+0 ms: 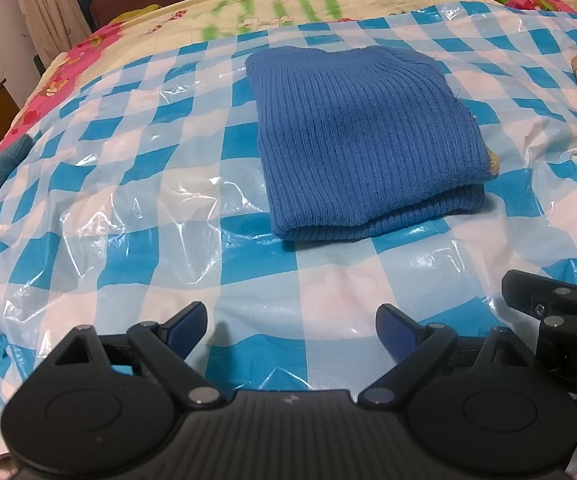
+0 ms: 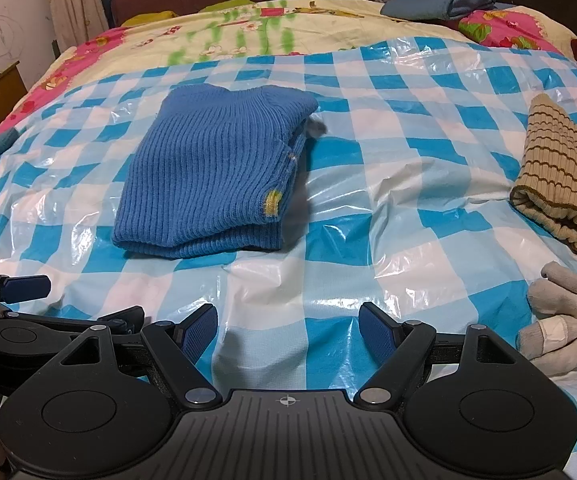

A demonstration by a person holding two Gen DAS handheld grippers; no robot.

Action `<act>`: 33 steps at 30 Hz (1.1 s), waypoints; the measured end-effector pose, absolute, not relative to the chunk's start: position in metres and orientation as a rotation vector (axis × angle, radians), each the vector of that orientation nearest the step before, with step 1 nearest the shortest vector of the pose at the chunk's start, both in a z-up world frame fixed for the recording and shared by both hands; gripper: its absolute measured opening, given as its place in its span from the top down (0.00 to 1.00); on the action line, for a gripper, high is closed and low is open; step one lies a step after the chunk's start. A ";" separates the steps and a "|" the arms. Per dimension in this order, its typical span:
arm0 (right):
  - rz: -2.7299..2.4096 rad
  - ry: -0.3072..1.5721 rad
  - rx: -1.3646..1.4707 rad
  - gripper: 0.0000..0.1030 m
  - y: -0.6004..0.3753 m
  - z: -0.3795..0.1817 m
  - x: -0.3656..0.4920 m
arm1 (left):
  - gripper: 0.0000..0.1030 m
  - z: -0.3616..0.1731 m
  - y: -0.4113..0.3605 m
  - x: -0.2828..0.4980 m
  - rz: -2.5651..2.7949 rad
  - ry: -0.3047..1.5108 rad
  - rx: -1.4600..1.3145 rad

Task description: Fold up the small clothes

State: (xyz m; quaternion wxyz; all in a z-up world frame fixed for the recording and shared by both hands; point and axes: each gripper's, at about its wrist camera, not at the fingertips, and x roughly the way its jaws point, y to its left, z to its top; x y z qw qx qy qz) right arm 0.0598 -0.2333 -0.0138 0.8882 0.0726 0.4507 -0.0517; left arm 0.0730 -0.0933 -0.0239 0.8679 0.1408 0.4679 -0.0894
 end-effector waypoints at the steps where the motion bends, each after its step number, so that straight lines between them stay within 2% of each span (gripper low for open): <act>1: -0.107 0.936 0.151 0.23 -0.233 -0.014 0.060 | 0.06 -0.024 -0.093 0.073 -0.187 0.979 0.295; 33: -0.107 0.942 0.156 0.23 -0.234 -0.019 0.062 | 0.06 -0.029 -0.092 0.077 -0.181 0.999 0.273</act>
